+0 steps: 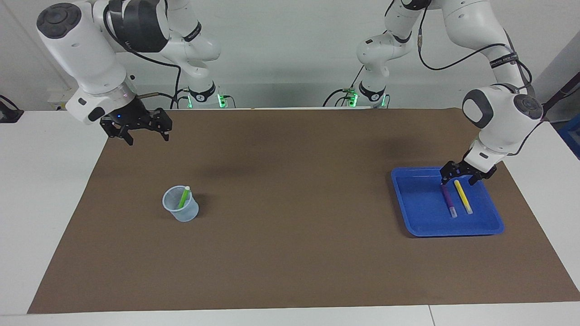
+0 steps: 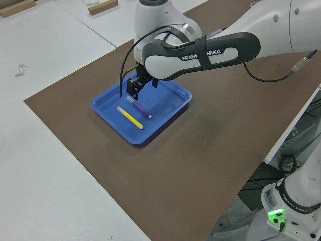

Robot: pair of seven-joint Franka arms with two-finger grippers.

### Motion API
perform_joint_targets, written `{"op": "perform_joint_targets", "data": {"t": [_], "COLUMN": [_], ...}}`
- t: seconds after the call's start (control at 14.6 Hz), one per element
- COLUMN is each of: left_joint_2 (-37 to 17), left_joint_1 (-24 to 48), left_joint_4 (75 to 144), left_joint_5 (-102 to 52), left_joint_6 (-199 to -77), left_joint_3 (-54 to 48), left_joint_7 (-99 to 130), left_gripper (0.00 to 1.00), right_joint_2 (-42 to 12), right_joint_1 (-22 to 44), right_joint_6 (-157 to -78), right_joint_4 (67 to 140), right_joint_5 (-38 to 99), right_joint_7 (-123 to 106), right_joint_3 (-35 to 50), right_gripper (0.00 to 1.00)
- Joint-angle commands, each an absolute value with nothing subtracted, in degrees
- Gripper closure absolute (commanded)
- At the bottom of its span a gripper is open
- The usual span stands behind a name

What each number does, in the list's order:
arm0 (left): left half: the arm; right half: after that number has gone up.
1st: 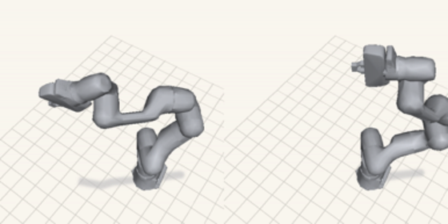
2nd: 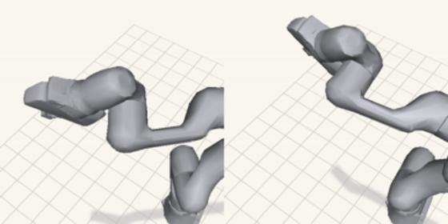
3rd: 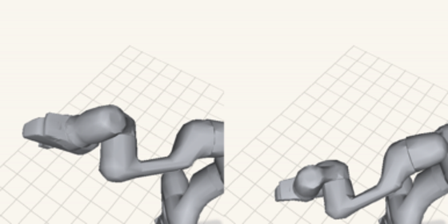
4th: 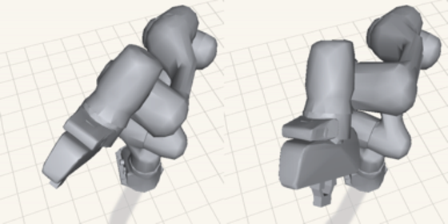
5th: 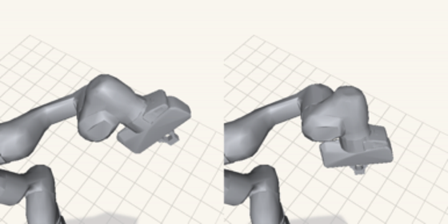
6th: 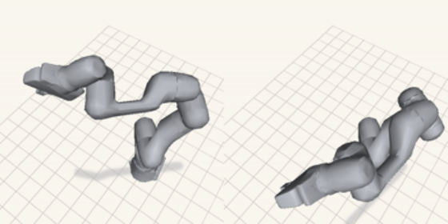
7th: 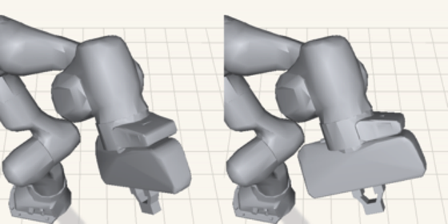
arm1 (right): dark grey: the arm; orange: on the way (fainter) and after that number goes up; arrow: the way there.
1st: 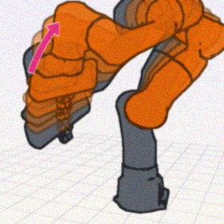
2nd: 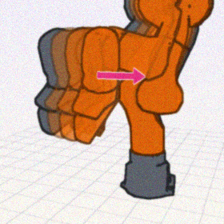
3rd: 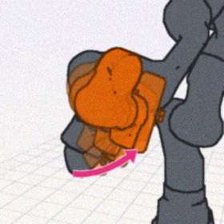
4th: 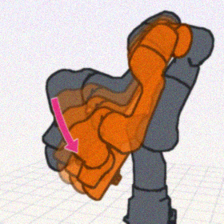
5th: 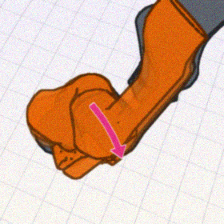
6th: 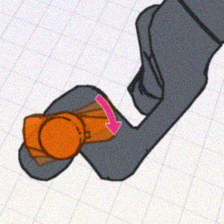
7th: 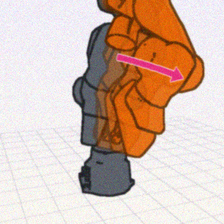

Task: Transfer and insert pens with both arms
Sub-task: 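Lower the left gripper onto the purple pen in the tray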

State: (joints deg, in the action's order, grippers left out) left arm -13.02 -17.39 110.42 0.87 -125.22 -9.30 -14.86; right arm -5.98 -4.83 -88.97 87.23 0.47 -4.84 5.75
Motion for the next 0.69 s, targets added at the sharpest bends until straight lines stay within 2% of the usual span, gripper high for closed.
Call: {"op": "perform_joint_targets", "data": {"t": [0.0, 0.27, 0.62], "left_joint_2": [-15.5, -19.4, -21.1], "left_joint_1": [-17.0, -17.0, -17.1], "left_joint_4": [111.3, 111.5, 110.9], "left_joint_5": [1.7, 1.7, 1.8], "left_joint_6": [-128.1, -132.1, -135.4], "left_joint_3": [-9.6, -9.6, -9.6], "left_joint_7": [-14.9, -14.7, -14.9], "left_gripper": [0.00, 0.00, 0.01], "right_joint_2": [-5.1, -5.1, -5.1], "right_joint_1": [-5.0, -5.0, -5.0], "right_joint_6": [-90.4, -90.4, -90.4], "right_joint_4": [88.7, 88.7, 88.7], "right_joint_5": [0.2, 0.2, 0.2], "right_joint_7": [-4.2, -4.1, -4.1], "right_joint_3": [6.1, 6.1, 6.1], "right_gripper": [0.00, 0.00, 0.00]}}
